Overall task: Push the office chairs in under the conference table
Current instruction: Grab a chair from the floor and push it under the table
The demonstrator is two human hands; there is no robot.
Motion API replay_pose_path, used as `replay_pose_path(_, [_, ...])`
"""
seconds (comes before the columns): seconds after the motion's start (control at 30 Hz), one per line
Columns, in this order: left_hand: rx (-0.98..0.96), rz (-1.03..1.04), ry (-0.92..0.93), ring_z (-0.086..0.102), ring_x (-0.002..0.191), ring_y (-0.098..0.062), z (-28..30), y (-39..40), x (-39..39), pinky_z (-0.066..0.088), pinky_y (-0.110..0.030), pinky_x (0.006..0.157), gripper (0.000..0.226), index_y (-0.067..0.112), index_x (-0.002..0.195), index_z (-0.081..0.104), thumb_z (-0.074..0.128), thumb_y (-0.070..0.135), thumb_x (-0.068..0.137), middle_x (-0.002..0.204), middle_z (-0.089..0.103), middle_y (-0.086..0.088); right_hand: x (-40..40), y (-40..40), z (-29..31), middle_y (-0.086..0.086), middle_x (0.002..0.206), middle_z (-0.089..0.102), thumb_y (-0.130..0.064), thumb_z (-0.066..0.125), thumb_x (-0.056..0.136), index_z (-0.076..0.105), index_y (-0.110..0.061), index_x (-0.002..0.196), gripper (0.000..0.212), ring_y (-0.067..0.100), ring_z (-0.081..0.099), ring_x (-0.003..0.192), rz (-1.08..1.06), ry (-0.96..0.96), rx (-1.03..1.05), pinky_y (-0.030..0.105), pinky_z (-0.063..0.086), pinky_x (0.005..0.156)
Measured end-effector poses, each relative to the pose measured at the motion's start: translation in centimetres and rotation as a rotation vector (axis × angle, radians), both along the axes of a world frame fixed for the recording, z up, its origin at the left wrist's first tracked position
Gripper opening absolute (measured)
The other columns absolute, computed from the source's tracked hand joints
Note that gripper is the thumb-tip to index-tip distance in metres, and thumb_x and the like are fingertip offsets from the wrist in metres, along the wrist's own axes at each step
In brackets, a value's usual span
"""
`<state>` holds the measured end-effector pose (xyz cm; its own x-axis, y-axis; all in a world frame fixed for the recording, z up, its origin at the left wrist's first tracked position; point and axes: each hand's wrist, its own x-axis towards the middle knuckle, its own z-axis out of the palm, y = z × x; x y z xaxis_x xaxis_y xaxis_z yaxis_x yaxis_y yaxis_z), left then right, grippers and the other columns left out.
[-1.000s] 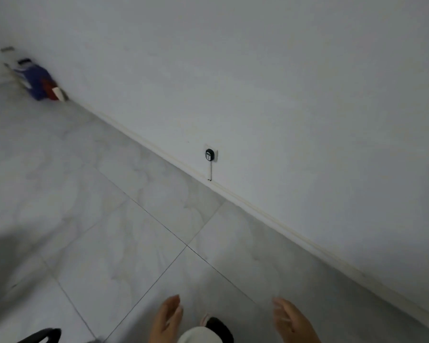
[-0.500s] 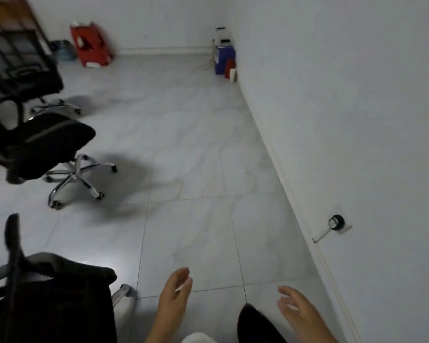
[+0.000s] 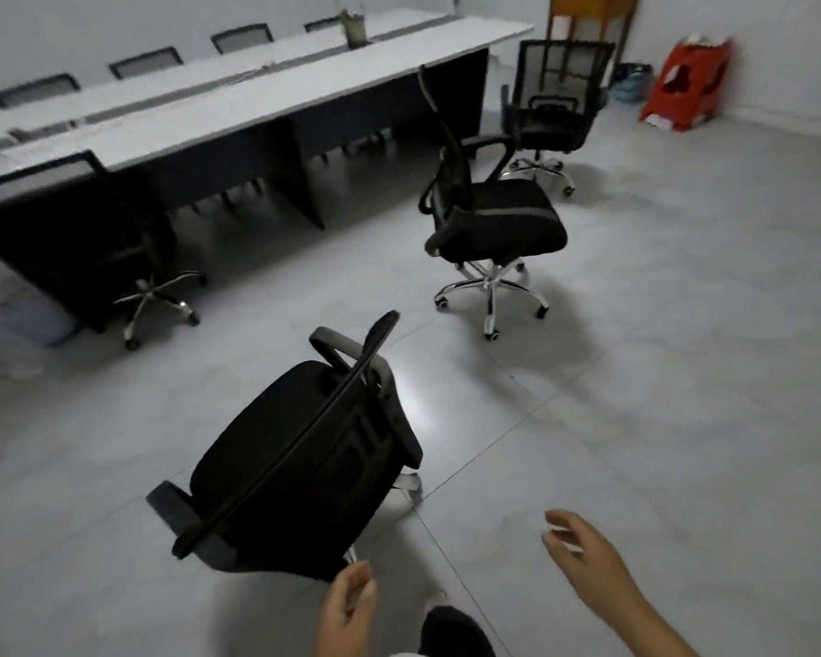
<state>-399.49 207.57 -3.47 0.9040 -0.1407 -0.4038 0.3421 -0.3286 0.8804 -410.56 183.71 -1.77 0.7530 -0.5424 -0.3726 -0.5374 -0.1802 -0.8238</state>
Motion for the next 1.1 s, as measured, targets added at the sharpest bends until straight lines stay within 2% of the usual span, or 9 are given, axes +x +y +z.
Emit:
replay_pose_path(0.07, [-0.014, 0.079, 0.012, 0.058, 0.064, 0.015, 0.5, -0.3, 1.0, 0.038, 0.006, 0.058, 0.018, -0.001, 0.096, 0.057, 0.052, -0.012, 0.083, 0.101, 0.061, -0.018, 4.0, 0.9, 0.2, -0.003, 0.112, 0.052, -0.03, 0.059, 0.085, 0.046, -0.025, 0.106, 0.025, 0.016, 0.053, 0.109, 0.125, -0.008, 0.013, 0.022, 0.041, 0.086])
replay_pose_path(0.13, [-0.046, 0.134, -0.01, 0.057, 0.077, 0.003, 1.2, -0.7, 2.5, 0.039, 0.005, 0.06, 0.018, 0.005, 0.095, 0.058, 0.051, -0.008, 0.085, 0.105, 0.061, -0.019, 7.9, 1.6, 0.9, -0.014, 0.11, 0.048, -0.072, 0.052, 0.064, 0.045, -0.027, 0.113, 0.067, 0.007, 0.05, 0.107, 0.29, -0.047, -0.041, 0.018, 0.039, 0.087])
replay_pose_path(0.23, [-0.05, 0.212, -0.184, 0.053, 0.092, -0.003, 4.2, -0.8, 5.6, 0.04, 0.004, 0.065, 0.024, 0.023, 0.092, 0.057, 0.05, 0.0, 0.088, 0.104, 0.059, -0.003, 14.0, 1.6, 2.8, -0.022, 0.108, 0.041, -0.091, 0.03, 0.048, 0.044, -0.027, 0.119, 0.097, 0.002, 0.046, 0.107, 0.503, -0.136, -0.187, 0.005, 0.032, 0.083])
replay_pose_path(0.43, [0.188, 0.387, -0.563, 0.056, 0.094, -0.005, 8.1, 1.1, 11.5, 0.041, -0.003, 0.077, 0.016, 0.017, 0.104, 0.057, 0.053, 0.014, 0.089, 0.099, 0.055, 0.012, 26.5, 0.6, 4.9, 0.006, 0.1, 0.067, -0.046, 0.062, 0.066, 0.055, -0.014, 0.105, 0.051, 0.017, 0.057, 0.098, 0.729, -0.663, -0.784, 0.022, 0.044, 0.088])
replay_pose_path(0.53, [0.56, 0.215, -0.573, 0.06, 0.084, -0.009, 7.2, 2.1, 12.8, 0.048, -0.023, 0.076, 0.053, 0.013, 0.095, 0.066, 0.035, 0.055, 0.085, 0.091, 0.062, 0.009, 31.2, 0.6, 4.7, 0.0, 0.09, 0.071, -0.054, 0.067, 0.053, 0.061, -0.019, 0.094, 0.054, 0.021, 0.066, 0.089, 0.928, -0.557, -1.064, 0.045, 0.048, 0.084])
replay_pose_path(0.6, [0.891, 0.09, -0.584, 0.064, 0.066, -0.005, 6.0, 2.1, 13.0, 0.052, -0.025, 0.063, 0.069, 0.022, 0.079, 0.069, 0.013, 0.063, 0.088, 0.073, 0.066, 0.014, 33.7, 0.2, 4.1, -0.008, 0.064, 0.068, -0.061, 0.069, 0.052, 0.066, -0.022, 0.068, 0.042, 0.015, 0.068, 0.065, 1.032, -0.514, -1.194, 0.039, 0.054, 0.071])
replay_pose_path(0.7, [1.113, 0.033, -0.684, 0.059, 0.055, -0.001, 5.0, 1.7, 13.6, 0.045, -0.017, 0.051, 0.064, 0.03, 0.068, 0.066, 0.017, 0.068, 0.083, 0.061, 0.061, 0.018, 35.8, 0.0, 3.7, -0.006, 0.037, 0.048, -0.063, 0.079, 0.034, 0.052, -0.022, 0.043, 0.05, 0.011, 0.048, 0.033, 1.157, -0.483, -1.215, 0.02, 0.032, 0.038])
replay_pose_path(0.87, [1.256, -0.018, -0.759, 0.048, 0.041, -0.009, 4.7, 1.7, 15.1, 0.032, -0.015, 0.041, 0.059, 0.023, 0.049, 0.058, 0.028, 0.065, 0.079, 0.046, 0.05, 0.008, 36.0, -0.4, 3.1, -0.008, 0.04, 0.036, -0.067, 0.075, 0.037, 0.049, -0.02, 0.04, 0.054, 0.009, 0.037, 0.034, 1.147, -0.609, -1.159, 0.011, 0.009, 0.045])
replay_pose_path(1.1, [1.213, -0.039, -0.884, 0.047, 0.041, -0.007, 4.1, 3.9, 17.5, 0.034, -0.016, 0.038, 0.073, 0.023, 0.05, 0.058, 0.011, 0.064, 0.088, 0.048, 0.051, 0.01, 37.2, 0.3, 2.1, -0.002, 0.043, 0.045, -0.074, 0.019, 0.081, 0.05, -0.014, 0.043, 0.076, 0.016, 0.044, 0.038, 1.001, -0.87, -1.098, 0.02, 0.033, 0.044])
